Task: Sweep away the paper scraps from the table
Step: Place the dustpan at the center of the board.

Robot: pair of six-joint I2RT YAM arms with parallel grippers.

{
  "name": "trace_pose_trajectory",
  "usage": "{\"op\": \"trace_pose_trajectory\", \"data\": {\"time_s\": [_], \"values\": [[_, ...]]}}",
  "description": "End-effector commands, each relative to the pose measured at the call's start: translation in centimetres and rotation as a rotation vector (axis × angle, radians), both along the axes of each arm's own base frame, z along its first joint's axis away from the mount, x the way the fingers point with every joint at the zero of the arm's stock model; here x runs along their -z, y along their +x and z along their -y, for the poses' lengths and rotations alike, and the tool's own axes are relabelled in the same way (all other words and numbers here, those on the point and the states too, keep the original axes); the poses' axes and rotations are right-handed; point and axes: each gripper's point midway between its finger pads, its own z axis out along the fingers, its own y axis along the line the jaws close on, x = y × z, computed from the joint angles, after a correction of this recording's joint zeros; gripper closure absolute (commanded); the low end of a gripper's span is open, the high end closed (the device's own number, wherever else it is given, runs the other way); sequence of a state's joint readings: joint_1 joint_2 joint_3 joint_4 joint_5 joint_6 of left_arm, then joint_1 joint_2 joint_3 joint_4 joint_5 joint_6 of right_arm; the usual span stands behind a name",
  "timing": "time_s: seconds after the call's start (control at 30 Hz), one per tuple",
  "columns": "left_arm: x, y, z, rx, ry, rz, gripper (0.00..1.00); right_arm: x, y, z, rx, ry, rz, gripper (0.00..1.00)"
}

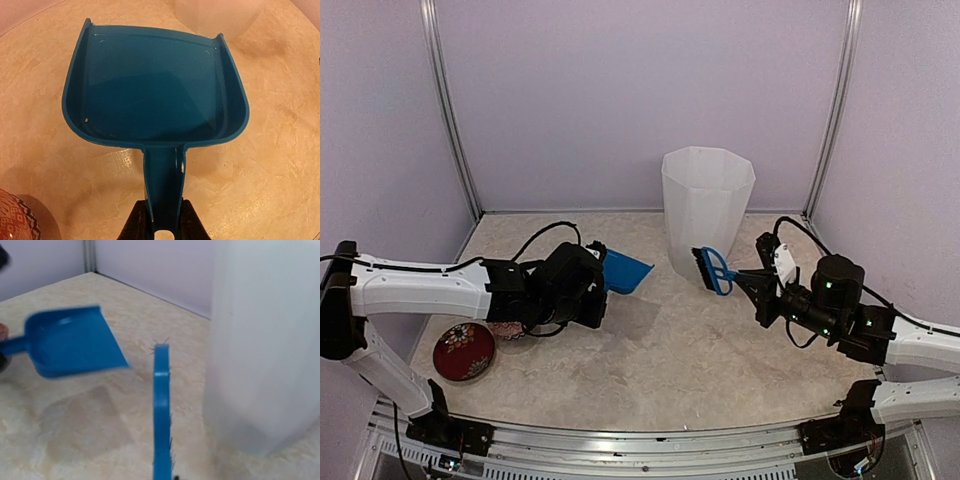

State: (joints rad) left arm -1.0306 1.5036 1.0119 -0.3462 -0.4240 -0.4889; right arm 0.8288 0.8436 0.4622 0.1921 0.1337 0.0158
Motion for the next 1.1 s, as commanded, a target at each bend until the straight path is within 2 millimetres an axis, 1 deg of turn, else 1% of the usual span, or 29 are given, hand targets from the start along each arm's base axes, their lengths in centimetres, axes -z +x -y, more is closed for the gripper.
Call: {"op": "trace_pose_trajectory", "data": {"time_s": [0.0, 0.1, 0.2, 0.23, 0.3, 0.43, 0.5, 0.63, 0.73, 0.87, 0.97, 1.0, 1.07], "values": [[1.7, -0.2, 1.6, 0.032, -0.041, -0.038, 1.0, -0.7, -0.3, -1.3, -0.087, -0.025, 0.072, 1.0], [3.2, -0.4, 2.7, 0.056, -0.067, -0.081, 1.0, -0.4, -1.0, -2.6, -0.18, -0.065, 0.107, 1.0], [4.6, -0.4, 3.3, 0.06, -0.076, -0.114, 1.0, 0.3, -1.5, -3.6, -0.247, -0.107, 0.13, 1.0], [5.4, -0.6, 3.4, 0.062, -0.074, -0.13, 1.0, 0.6, -1.6, -3.8, -0.26, -0.129, 0.144, 1.0], [6.3, -0.7, 3.7, 0.064, -0.08, -0.146, 1.0, 1.0, -1.7, -4.3, -0.28, -0.154, 0.165, 1.0], [9.1, -1.1, 3.8, 0.054, -0.06, -0.2, 1.0, 1.9, -2.2, -5.7, -0.318, -0.234, 0.231, 1.0], [10.0, -1.4, 3.9, 0.052, -0.066, -0.219, 1.0, 2.5, -2.1, -6.1, -0.314, -0.281, 0.252, 1.0], [11.8, -1.9, 4.0, 0.05, -0.082, -0.256, 1.0, 3.4, -1.0, -6.8, -0.274, -0.371, 0.278, 1.0], [12.5, -2.0, 3.9, 0.036, -0.074, -0.264, 1.0, 3.9, -0.6, -7.4, -0.269, -0.416, 0.288, 1.0], [12.6, -2.0, 3.5, 0.019, -0.055, -0.25, 0.81, 3.9, -0.3, -8.3, -0.271, -0.431, 0.308, 1.0], [12.2, -1.9, 3.2, 0.008, -0.053, -0.237, 0.61, 3.8, -0.1, -9.2, -0.274, -0.449, 0.324, 1.0], [11.8, -1.9, 3.1, 0.007, -0.059, -0.229, 0.55, 3.6, 0.1, -9.6, -0.272, -0.455, 0.333, 1.0], [11.1, -1.8, 3.0, 0.004, -0.067, -0.214, 0.51, 3.6, 0.6, -10.0, -0.257, -0.471, 0.346, 1.0]]}}
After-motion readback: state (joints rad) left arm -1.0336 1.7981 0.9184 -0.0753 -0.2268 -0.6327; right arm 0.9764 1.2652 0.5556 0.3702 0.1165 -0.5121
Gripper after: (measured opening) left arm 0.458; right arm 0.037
